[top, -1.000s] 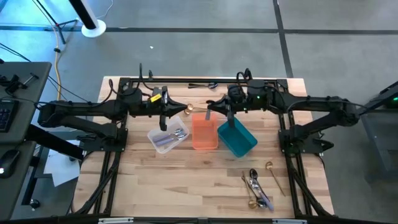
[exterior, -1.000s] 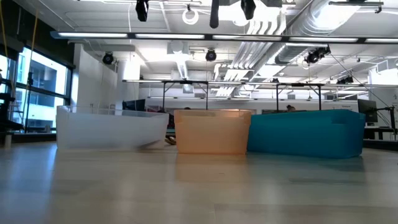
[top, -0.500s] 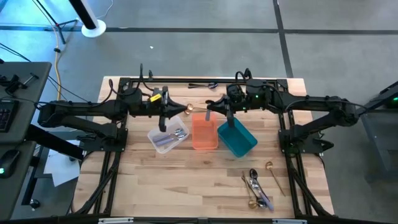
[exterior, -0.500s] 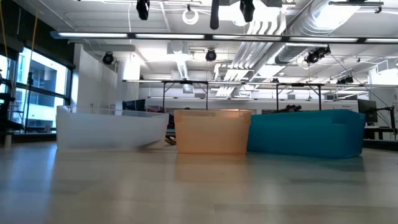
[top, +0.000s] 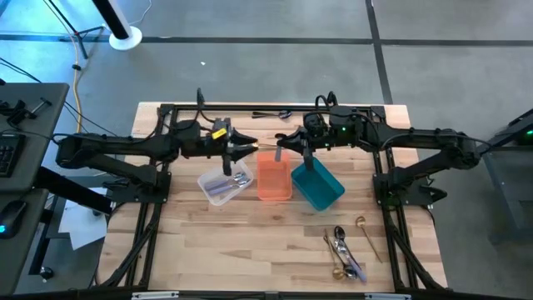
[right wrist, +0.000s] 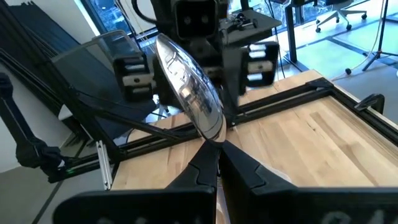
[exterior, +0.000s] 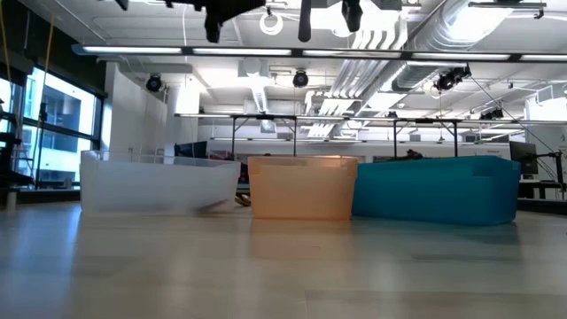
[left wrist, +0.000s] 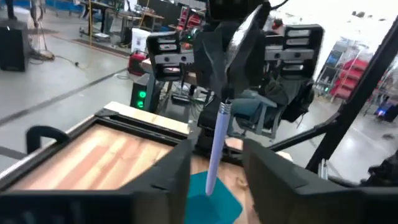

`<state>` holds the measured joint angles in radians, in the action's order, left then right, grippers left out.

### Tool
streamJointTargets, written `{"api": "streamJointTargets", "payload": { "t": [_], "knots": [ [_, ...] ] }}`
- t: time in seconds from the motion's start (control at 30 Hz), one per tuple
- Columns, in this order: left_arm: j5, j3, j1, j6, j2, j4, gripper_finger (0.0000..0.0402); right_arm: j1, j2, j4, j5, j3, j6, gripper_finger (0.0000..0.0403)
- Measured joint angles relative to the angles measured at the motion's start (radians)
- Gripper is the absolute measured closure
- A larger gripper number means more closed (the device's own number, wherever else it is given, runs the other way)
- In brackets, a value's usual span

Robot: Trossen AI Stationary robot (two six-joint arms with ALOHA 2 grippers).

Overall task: Sort silverware by color (type)
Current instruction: Put the purple spoon into the white bin

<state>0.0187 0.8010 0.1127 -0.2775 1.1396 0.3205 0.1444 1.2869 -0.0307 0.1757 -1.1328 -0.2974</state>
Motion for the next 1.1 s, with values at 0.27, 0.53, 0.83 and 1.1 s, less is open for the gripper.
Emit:
{"api": "streamJointTargets", "payload": {
  "t": [0.27,0.53,0.83,1.1],
  "knots": [
    [0.104,0.146,-0.001,-0.006,0.21,0.025,0.0173,0.0,0.003,0.034,0.0,0.001,-0.012,0.0403],
    [0.119,0.27,0.004,0.049,0.327,-0.026,0.017,0.0,0.003,0.037,0.009,0.001,-0.012,0.0403],
    [0.127,0.274,0.011,0.083,0.299,-0.06,0.0206,0.0,0.003,0.036,0.01,0.001,-0.008,0.0403],
    [0.122,0.274,0.011,0.099,0.307,-0.07,0.0324,0.0,0.003,0.042,0.011,0.001,-0.008,0.0403]
  ]
}}
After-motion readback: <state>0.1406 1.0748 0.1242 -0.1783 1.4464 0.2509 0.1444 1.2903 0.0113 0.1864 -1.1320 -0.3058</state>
